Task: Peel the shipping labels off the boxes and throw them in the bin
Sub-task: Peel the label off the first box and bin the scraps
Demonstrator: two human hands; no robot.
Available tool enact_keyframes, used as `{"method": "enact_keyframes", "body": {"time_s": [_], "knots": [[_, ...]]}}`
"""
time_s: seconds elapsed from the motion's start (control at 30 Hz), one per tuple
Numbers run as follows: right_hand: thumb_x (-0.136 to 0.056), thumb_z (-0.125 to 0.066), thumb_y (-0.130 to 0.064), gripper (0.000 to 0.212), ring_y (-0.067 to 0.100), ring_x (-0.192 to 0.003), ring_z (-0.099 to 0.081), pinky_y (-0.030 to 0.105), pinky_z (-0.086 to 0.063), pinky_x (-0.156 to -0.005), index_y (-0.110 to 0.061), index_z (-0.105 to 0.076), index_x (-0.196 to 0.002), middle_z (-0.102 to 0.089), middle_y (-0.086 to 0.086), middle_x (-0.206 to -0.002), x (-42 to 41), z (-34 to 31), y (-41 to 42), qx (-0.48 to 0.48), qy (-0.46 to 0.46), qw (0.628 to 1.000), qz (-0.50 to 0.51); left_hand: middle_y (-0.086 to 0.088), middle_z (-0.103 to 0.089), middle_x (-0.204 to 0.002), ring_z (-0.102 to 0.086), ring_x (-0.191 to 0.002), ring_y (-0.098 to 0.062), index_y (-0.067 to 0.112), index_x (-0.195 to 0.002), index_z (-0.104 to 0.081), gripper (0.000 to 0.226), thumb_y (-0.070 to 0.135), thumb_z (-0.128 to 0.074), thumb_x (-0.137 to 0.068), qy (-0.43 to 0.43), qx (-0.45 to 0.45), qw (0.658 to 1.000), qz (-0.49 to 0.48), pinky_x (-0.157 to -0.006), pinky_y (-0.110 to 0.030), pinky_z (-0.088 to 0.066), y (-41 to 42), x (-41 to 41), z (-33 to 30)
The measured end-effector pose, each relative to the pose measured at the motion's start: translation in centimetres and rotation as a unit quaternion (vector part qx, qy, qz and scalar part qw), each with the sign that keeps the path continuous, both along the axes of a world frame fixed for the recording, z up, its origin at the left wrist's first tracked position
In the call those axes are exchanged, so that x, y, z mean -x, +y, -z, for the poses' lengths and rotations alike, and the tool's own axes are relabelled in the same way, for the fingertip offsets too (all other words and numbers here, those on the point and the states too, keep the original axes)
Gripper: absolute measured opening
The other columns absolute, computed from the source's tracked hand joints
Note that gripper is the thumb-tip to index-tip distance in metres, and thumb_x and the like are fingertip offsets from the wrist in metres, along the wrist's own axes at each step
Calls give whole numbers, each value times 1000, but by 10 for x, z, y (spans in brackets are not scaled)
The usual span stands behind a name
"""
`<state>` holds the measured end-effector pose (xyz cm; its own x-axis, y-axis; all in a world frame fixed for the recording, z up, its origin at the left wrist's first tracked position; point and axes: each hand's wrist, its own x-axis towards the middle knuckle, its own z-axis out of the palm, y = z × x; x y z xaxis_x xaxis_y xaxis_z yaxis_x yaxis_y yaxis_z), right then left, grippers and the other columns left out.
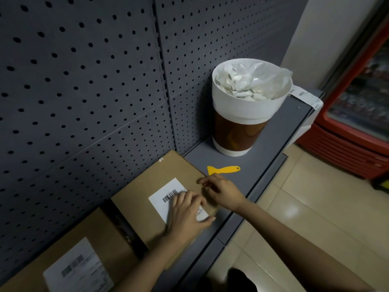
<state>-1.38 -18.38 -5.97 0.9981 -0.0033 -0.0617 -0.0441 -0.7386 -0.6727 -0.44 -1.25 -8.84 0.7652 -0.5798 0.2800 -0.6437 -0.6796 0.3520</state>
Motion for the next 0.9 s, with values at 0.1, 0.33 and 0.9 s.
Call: {"method": "enact_keyframes", "body": {"time_s": [0.1, 0.33, 0.9], "knots": [[-90, -51, -11, 30, 13, -104, -54, 13, -35, -84, -20, -58, -117, -58, 2, -115, 3, 1, 0, -1, -7, 1000, 2, 9, -52, -84, -47, -85, -15, 31, -79, -50, 28, 52, -61, -65, 19, 10, 1000, -7, -77, -29, -30, -1, 0, 2], [-88, -51, -11, 32, 14, -104, -54, 28, -44, -93, -20, -59, -117, -59, 3, -115, 3, 3, 0, -9, -9, 1000, 1, 12, -52, -85, -50, -85, -15, 30, -75, -52, 12, 40, -56, -69, 70, 34, 997, 20, -77, -34, -37, 3, -7, -1], [-89, -52, -12, 32, 17, -111, -51, 26, -40, -99, -18, -58, -120, -56, 5, -120, 7, -2, 2, 1, 27, 1000, -10, 3, -52, -77, -47, -65, -13, 9, -79, -51, 15, 9, -51, -93, 277, 320, 894, -148, -59, -15, -40, 9, -20, -17]]}}
